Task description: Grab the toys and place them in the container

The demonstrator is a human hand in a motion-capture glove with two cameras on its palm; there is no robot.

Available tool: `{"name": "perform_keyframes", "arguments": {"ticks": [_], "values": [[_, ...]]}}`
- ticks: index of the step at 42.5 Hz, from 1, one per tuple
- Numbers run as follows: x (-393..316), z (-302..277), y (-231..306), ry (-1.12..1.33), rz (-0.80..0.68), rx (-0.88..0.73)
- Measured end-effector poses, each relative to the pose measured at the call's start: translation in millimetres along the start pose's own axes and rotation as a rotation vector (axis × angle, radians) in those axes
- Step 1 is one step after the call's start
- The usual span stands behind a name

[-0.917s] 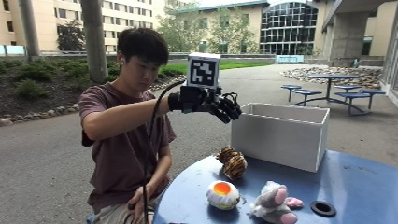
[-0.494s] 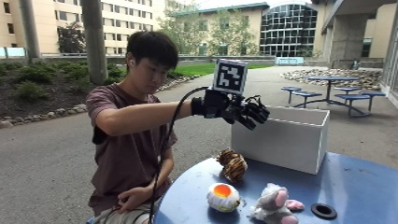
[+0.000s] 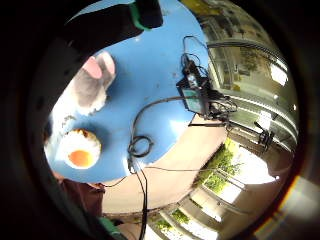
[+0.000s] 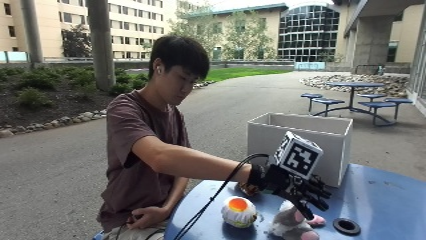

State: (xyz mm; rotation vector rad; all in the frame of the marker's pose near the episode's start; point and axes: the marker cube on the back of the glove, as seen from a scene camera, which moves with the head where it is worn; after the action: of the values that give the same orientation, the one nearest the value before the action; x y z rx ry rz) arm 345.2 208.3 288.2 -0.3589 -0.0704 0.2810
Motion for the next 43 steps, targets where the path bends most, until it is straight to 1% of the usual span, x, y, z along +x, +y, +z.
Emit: {"name": "perform_keyframes", "arguments": {"ticks": [5,10,14,23,27,29,32,36,40,43], "values": [[-11.8,47.7,-31.3,-0.081,-0.021,-0.085],[-17.6,77.3,-51.4,-0.093,-0.008,-0.084],[-18.6,86.0,-61.1,-0.127,0.017,-0.042],[-22.6,88.8,-57.7,-0.187,-0.046,0.149],[-28.9,89.2,-54.9,-0.205,-0.045,0.209],[-30.4,86.9,-52.8,-0.221,-0.05,0.195],[-31.5,80.8,-47.7,-0.248,-0.071,0.121],[-31.1,60.6,-40.5,-0.281,-0.081,0.074],[-35.5,17.4,-31.0,-0.289,-0.063,0.092],[-44.4,-29.9,-19.8,-0.261,-0.059,0.134]]}}
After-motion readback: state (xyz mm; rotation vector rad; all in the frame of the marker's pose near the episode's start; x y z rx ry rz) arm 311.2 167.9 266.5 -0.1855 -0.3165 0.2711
